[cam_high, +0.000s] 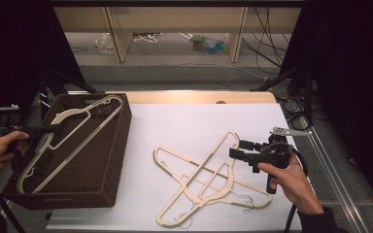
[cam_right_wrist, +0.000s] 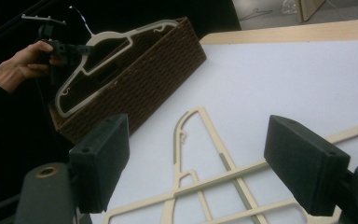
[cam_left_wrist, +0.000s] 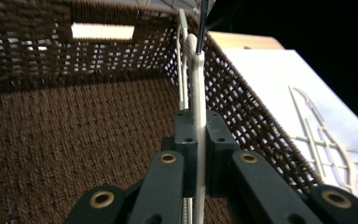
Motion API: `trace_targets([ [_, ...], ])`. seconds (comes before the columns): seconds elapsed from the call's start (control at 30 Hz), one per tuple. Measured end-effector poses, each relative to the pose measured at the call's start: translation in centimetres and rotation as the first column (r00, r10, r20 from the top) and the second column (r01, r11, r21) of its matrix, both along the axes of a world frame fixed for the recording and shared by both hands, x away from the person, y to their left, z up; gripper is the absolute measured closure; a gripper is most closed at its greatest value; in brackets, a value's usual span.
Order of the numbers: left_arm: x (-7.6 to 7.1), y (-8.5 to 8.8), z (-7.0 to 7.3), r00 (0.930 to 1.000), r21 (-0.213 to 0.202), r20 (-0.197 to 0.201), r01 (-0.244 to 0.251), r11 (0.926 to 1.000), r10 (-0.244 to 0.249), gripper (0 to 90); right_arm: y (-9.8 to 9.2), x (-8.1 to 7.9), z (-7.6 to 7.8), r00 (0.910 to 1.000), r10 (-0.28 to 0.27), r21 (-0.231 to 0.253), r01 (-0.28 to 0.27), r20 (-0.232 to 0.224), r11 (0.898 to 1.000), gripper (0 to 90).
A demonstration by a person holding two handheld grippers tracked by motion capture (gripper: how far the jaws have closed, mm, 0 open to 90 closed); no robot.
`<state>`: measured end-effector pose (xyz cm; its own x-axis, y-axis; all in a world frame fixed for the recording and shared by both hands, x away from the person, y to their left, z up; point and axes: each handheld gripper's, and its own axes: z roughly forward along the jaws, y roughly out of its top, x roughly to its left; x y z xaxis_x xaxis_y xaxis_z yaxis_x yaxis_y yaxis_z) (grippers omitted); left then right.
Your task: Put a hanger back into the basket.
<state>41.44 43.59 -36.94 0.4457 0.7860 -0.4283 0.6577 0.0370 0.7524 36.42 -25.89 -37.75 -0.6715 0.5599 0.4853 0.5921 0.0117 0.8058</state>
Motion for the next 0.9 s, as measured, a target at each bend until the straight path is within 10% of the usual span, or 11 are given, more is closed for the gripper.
trace_targets([
  [0.4, -0.1, 0.4, -1.5, 0.9931, 0.111, -0.071, -0.085, 0.9901, 0.094, 77.2, 0.0, 0.1, -0.1, 1.0, -0.001, -0.002, 0.001, 0.006, 1.0, 23.4],
  [0.57, -1.1, 0.2, -0.5, 0.9835, 0.211, -0.066, -0.151, 0.9657, 0.168, 64.0, 0.0, 0.1, -0.1, 1.0, 0.004, 0.001, -0.004, 0.007, 1.0, 23.4],
  [0.67, -2.6, -1.1, 0.7, 0.9887, 0.23, -0.006, -0.144, 0.9625, 0.15, 54.5, 0.0, 0.0, 0.0, 1.0, 0.0, 0.001, 0.0, -0.001, 1.0, 23.4],
  [0.77, -4.5, -2.8, 2.2, 0.9799, 0.232, 0.063, -0.199, 0.9521, 0.189, 44.5, 0.0, 0.1, -0.2, 1.0, -0.001, -0.005, 0.001, 0.006, 1.0, 23.2],
  [0.9, -7.4, -6.5, 4.4, 0.9753, 0.192, 0.176, -0.167, 0.9671, 0.134, 38.0, 0.0, 0.0, -0.2, 0.9999, -0.004, -0.015, 0.004, 0.011, 1.0, 23.1],
])
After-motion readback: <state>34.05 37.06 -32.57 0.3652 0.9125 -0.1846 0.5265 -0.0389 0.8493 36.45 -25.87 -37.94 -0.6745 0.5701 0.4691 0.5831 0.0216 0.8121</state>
